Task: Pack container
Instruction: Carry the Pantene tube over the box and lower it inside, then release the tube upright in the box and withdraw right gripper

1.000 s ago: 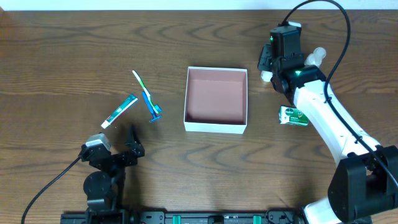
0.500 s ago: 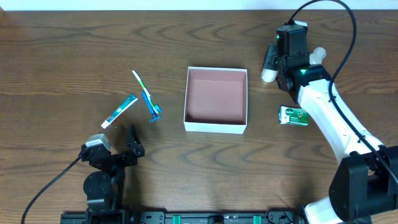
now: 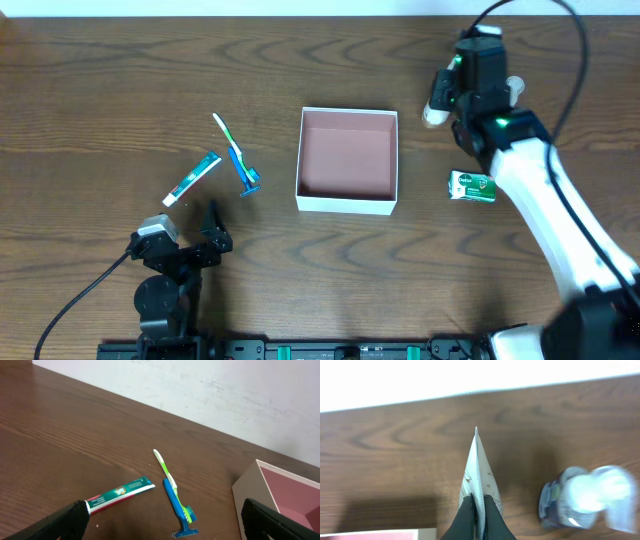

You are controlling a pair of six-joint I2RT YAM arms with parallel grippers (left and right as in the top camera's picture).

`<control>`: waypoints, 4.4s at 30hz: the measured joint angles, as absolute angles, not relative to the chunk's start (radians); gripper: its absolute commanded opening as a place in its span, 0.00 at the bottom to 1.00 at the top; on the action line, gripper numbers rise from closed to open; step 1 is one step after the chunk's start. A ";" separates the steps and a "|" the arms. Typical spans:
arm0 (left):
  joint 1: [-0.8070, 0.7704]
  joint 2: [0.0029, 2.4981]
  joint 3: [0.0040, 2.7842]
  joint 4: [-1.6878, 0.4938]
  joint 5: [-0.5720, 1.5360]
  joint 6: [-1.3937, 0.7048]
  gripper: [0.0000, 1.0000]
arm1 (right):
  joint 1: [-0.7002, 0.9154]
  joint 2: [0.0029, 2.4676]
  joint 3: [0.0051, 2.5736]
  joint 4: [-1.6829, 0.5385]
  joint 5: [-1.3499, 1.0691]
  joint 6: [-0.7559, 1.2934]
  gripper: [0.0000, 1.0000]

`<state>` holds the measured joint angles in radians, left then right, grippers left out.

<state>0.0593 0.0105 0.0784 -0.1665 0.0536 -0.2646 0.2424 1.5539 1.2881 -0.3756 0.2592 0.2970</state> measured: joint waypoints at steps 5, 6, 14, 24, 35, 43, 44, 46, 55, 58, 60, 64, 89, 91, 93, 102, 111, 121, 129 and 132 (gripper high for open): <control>0.059 0.010 0.078 -0.167 0.054 -0.265 0.98 | 0.244 1.363 1.289 -0.434 0.226 0.286 0.01; 0.059 0.010 0.078 -0.167 0.054 -0.265 0.98 | 0.244 1.328 1.290 -0.451 0.210 0.284 0.01; 0.059 0.010 0.078 -0.167 0.054 -0.265 0.98 | 0.332 1.208 1.290 -0.552 0.102 0.289 0.01; 0.059 0.010 0.078 -0.167 0.054 -0.265 0.98 | 0.557 1.240 1.290 -0.515 0.041 0.342 0.01; 0.059 0.010 0.078 -0.167 0.054 -0.265 0.98 | 0.731 1.461 1.289 -0.417 0.195 0.394 0.01; 0.059 0.010 0.078 -0.167 0.054 -0.265 0.98 | 0.760 1.560 1.289 -0.346 0.285 0.412 0.01; 0.059 0.010 0.078 -0.167 0.054 -0.265 0.98 | 0.760 1.567 1.289 -0.343 0.299 0.414 0.01; 0.059 0.010 0.078 -0.167 0.054 -0.265 0.98 | 0.760 1.578 1.289 -0.335 0.326 0.414 0.01; 0.059 0.010 0.078 -0.167 0.054 -0.265 0.98 | 0.760 1.639 1.289 -0.275 0.398 0.427 0.01; 0.059 0.010 0.078 -0.167 0.054 -0.265 0.98 | 0.760 1.658 1.289 -0.260 0.413 0.438 0.01; 0.059 0.010 0.078 -0.167 0.054 -0.265 0.98 | 0.760 1.672 1.289 -0.252 0.422 0.444 0.01; 0.059 0.010 0.078 -0.167 0.054 -0.265 0.98 | 0.760 1.690 1.289 -0.237 0.428 0.450 0.01; 0.059 0.010 0.078 -0.167 0.054 -0.265 0.98 | 0.760 1.694 1.289 -0.156 0.455 0.457 0.01; 0.059 0.010 0.078 -0.167 0.054 -0.265 0.98 | 0.760 1.695 1.289 -0.150 0.455 0.457 0.01; 0.059 0.010 0.078 -0.167 0.054 -0.265 0.98 | 0.760 1.695 1.289 -0.141 0.455 0.457 0.01; 0.059 0.010 0.078 -0.167 0.054 -0.265 0.98 | 0.760 1.744 1.289 -0.103 0.451 0.458 0.01; 0.059 0.010 0.078 -0.167 0.054 -0.265 0.98 | 0.760 1.781 1.289 -0.067 0.442 0.460 0.01; 0.059 0.010 0.078 -0.167 0.054 -0.265 0.98 | 0.760 1.781 1.289 -0.041 0.442 0.460 0.01; 0.059 0.010 0.078 -0.167 0.054 -0.265 0.98 | 0.760 1.807 1.290 -0.028 0.442 0.460 0.01; 0.059 0.010 0.078 -0.167 0.054 -0.265 0.98 | 0.760 1.812 1.290 -0.018 0.442 0.460 0.01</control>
